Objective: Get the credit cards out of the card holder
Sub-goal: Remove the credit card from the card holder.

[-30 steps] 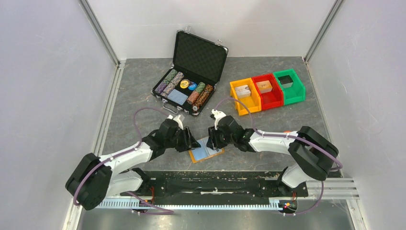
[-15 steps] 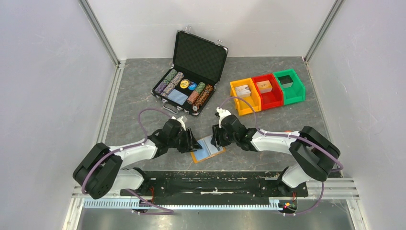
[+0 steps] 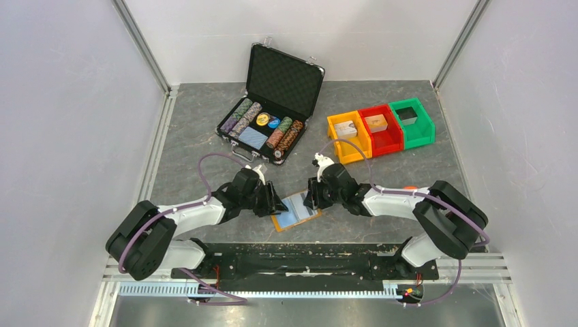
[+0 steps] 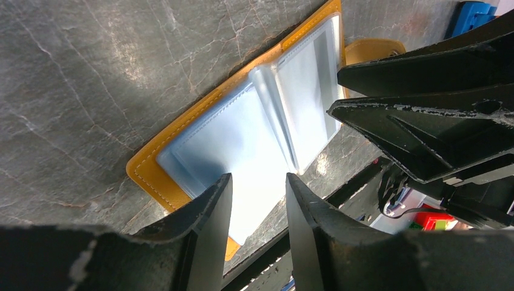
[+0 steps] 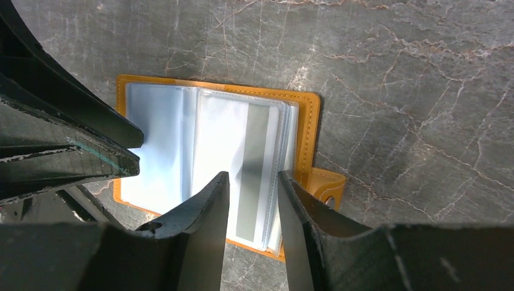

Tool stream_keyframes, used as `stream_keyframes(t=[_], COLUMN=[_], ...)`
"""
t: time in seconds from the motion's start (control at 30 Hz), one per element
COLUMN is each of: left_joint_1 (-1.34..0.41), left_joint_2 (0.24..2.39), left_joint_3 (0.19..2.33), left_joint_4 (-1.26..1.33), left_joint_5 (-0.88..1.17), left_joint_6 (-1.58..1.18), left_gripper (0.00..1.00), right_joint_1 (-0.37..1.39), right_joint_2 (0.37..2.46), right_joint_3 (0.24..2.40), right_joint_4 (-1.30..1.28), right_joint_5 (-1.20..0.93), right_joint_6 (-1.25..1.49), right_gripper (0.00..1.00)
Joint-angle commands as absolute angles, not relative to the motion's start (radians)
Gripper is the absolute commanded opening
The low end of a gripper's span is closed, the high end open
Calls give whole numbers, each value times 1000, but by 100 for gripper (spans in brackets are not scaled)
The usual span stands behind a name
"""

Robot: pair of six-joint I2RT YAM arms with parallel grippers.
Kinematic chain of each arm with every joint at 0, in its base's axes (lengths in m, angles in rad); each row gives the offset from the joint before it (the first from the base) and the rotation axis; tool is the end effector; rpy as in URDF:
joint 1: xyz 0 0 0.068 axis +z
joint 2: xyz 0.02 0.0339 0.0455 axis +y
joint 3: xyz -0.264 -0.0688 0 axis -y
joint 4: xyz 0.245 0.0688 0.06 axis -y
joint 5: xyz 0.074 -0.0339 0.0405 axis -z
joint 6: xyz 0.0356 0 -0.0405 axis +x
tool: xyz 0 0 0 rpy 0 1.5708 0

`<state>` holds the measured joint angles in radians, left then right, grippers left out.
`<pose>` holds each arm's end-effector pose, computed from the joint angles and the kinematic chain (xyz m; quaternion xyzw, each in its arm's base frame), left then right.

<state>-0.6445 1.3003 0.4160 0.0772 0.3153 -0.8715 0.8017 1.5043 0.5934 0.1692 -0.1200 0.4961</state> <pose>0.1738 -0.1444 0.1385 -0.0457 0.9172 -0.3588 0.1671 0.1921 0.2046 0.1463 -0.1629 0.8993 0.2867 0.2872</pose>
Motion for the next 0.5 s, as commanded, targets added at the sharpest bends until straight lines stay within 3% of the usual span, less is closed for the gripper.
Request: stream_keyframes(t=[0.0, 0.47], left_joint_1=[-641, -641], left_joint_2=[1322, 1329], left_joint_3=[417, 419], left_joint_4=[6, 16], left_joint_5=[278, 285], left_joint_6=[-867, -865], left_gripper=[45, 45], right_joint_1=[785, 760], right_joint_2=[1486, 1460], right_joint_3=[552, 499], right_joint_4=[208, 382], right_joint_5=[-203, -365], right_joint_6=[529, 594], right_gripper=[37, 28])
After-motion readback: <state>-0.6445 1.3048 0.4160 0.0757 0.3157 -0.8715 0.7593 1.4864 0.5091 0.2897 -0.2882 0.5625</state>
